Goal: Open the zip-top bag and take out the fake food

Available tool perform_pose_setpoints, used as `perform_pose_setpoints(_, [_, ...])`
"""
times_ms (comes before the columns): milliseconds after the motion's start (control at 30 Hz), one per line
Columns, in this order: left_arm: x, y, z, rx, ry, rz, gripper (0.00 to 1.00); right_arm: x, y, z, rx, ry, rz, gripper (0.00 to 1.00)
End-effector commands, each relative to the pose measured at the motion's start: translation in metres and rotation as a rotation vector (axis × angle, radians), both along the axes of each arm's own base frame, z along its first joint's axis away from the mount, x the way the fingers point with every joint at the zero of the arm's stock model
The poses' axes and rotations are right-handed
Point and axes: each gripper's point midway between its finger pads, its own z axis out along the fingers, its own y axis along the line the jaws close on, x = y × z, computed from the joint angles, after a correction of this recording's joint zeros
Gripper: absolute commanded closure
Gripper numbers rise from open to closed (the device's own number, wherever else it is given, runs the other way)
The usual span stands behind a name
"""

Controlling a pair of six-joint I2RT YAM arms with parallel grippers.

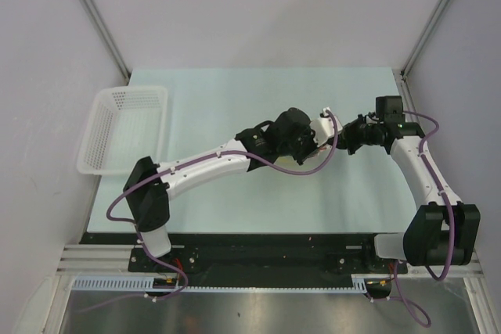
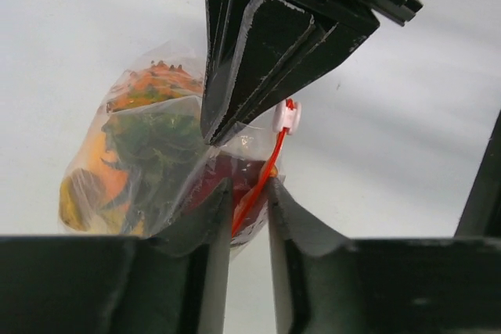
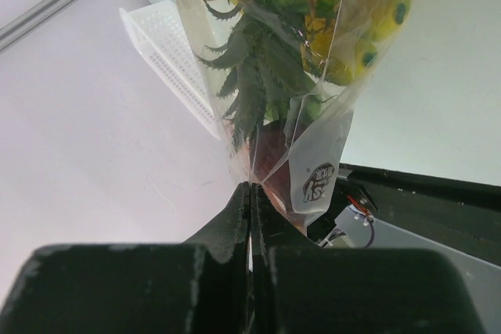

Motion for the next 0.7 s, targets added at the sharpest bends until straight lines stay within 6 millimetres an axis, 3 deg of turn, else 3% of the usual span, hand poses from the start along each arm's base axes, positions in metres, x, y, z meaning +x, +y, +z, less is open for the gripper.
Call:
perform_pose_setpoints(0, [0.012,-0.004,0.005,-0.010,-0.041,0.028,0.77,-0.002,0.006,0.027,0.056,-0.037,0.009,1.00])
perform_pose_setpoints(133, [0.011,-0.001,0.009,-0.009,-0.045,0.026,1.00,0.001,0.004,0.028,0.038,-0.061,0.012,1.00])
perform_pose_setpoints(233, [0.008,0.003,0.023,-0.031,-0.059,0.026,1.00,0.003,0.000,0.021,-0.008,-0.095,0.034,0.99])
perform_pose_setpoints(333, [0.009,0.011,0.044,-0.065,-0.084,0.054,1.00,0.003,-0.006,0.007,-0.091,-0.126,0.088,0.88])
perform_pose_setpoints(400, [0.008,0.014,0.051,-0.080,-0.089,0.060,1.00,0.001,-0.010,-0.007,-0.140,-0.093,0.104,0.72])
perform_pose_setpoints(500, [0.006,0.018,0.062,-0.110,-0.093,0.063,1.00,0.002,-0.024,-0.015,-0.164,-0.080,0.099,0.52])
perform_pose_setpoints(533, [0.006,0.020,0.062,-0.118,-0.092,0.063,1.00,0.002,-0.026,-0.015,-0.164,-0.075,0.091,0.42])
perform_pose_setpoints(667, [0.007,0.024,0.059,-0.118,-0.082,0.070,1.00,-0.004,-0.027,-0.010,-0.124,-0.036,0.071,0.24])
